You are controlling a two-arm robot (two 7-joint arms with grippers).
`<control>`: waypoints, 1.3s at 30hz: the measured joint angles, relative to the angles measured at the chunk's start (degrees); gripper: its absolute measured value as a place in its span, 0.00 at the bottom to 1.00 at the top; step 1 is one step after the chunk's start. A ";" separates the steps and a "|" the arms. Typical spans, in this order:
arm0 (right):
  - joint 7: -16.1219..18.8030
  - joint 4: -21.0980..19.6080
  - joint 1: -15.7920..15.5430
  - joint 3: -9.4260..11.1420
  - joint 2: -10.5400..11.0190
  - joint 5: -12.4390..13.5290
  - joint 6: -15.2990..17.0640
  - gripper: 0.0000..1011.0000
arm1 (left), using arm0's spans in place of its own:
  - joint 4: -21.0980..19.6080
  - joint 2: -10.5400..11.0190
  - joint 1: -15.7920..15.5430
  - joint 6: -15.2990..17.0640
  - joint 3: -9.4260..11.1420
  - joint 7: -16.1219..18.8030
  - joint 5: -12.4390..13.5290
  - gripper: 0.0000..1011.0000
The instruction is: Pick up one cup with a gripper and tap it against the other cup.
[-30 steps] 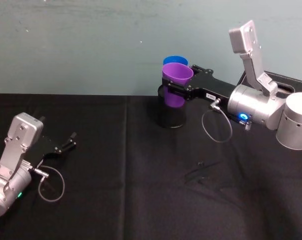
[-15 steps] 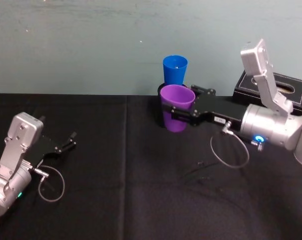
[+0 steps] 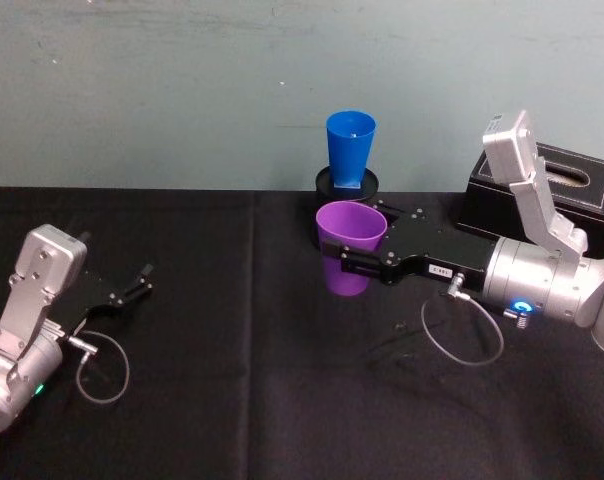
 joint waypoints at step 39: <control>0.05 0.15 0.10 0.24 -0.21 -0.15 0.00 0.72 | 0.00 0.00 0.00 0.00 0.00 0.00 0.00 1.00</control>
